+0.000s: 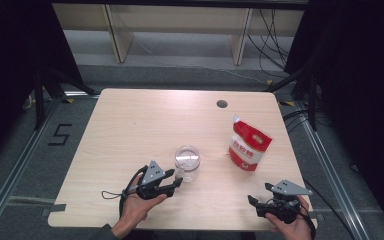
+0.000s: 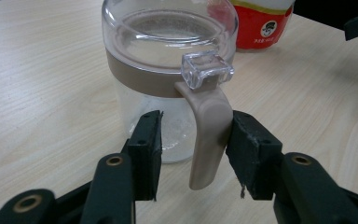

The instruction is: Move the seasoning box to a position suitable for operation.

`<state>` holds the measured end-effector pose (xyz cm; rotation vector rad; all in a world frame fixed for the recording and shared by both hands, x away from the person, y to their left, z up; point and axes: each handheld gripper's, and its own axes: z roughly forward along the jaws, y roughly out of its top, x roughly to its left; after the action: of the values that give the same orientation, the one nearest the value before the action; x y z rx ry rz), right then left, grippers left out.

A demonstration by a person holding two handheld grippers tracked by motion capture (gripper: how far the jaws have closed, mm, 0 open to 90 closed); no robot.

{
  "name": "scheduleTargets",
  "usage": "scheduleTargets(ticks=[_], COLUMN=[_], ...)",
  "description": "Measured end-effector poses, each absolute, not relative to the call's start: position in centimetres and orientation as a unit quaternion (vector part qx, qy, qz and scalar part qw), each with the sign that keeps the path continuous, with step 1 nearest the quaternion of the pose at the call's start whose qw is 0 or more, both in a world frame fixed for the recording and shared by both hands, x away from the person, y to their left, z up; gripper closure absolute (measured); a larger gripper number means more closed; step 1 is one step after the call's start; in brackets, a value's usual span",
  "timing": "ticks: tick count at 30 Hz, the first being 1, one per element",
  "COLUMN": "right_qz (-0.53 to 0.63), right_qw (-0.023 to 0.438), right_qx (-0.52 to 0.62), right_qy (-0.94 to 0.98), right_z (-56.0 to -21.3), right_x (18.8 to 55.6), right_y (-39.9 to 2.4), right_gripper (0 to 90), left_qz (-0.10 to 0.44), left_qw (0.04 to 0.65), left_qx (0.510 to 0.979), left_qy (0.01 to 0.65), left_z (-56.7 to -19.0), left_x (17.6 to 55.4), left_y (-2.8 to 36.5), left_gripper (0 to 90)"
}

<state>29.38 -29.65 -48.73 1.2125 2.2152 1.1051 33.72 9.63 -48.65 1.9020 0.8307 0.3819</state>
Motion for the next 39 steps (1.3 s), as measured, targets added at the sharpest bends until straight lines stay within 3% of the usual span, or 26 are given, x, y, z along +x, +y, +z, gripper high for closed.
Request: scheduleTargets(ticks=[15,39], right_qz=[0.399,0.399], right_qw=[0.184,0.189], right_qx=[0.432,0.43], right_qy=[0.788,0.788], right_z=[-48.7,-48.7], right_x=[29.3,29.2], right_y=[-29.4,-29.3], right_gripper=[22.3,22.3], left_qz=[0.169,0.216], left_qw=[0.488,0.461], left_qx=[0.793,0.794], left_qy=[0.323,0.333], left_z=[-48.6,-48.1], left_x=[33.3,34.5], left_y=[9.4,11.6], left_gripper=[71.7,69.4])
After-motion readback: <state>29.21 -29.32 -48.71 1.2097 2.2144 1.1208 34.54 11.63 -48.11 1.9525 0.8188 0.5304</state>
